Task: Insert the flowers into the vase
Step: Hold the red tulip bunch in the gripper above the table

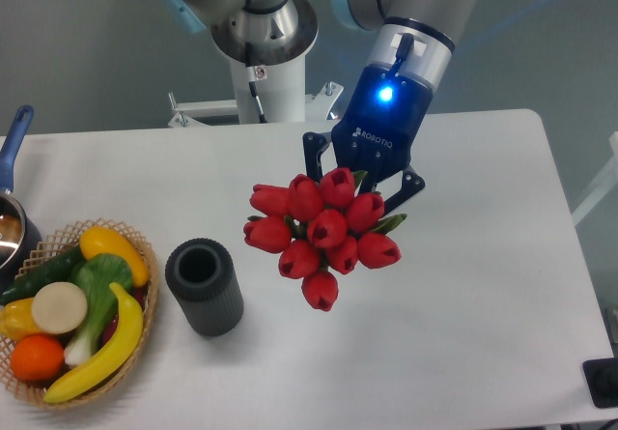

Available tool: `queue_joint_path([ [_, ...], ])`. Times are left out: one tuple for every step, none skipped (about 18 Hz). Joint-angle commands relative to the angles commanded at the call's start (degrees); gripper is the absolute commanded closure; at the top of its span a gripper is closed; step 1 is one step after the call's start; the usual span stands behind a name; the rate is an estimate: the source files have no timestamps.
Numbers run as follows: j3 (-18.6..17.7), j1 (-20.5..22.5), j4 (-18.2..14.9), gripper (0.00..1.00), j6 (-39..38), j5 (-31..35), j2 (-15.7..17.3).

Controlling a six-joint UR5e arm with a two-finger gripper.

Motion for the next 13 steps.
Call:
queue_joint_path([
  [-0.17, -0.17, 0.0, 0.71, 0.09, 0.17, -0.09],
  [-0.18, -0.18, 0.0, 0.72, 0.0, 0.18, -0.09],
  [-0.09, -0.26, 0.0, 0.71, -0.09, 0.0, -0.09],
  [0.0, -0.26, 0.0, 0.71, -0.17, -0.09, -0.26],
  [-0.17, -0.26, -0.09, 0.71, -0.17, -0.09, -0.26],
  [-0.35, -0.26, 0.0, 0.71, -0.17, -0.09, -0.18],
  [-0.35, -0.35, 0.0, 0.72, -0.17, -0.09, -0.18],
  [-0.26, -0.44, 0.0, 0.71, -0.17, -0.09, -0.26],
  [-0.09, -0.44, 0.0, 0.71, -0.09, -0.09, -0.35],
  [0.0, -0.53, 0.0, 0.71, -0.09, -0.09, -0.44],
  [0.0, -0.7, 0.0, 0.71, -0.09, -0.09, -0.53],
  [0.0, -0.7, 0.0, 0.72, -0.09, -0.09, -0.53],
  [0.0, -0.7, 0.0, 0.72, -0.17, -0.09, -0.62],
])
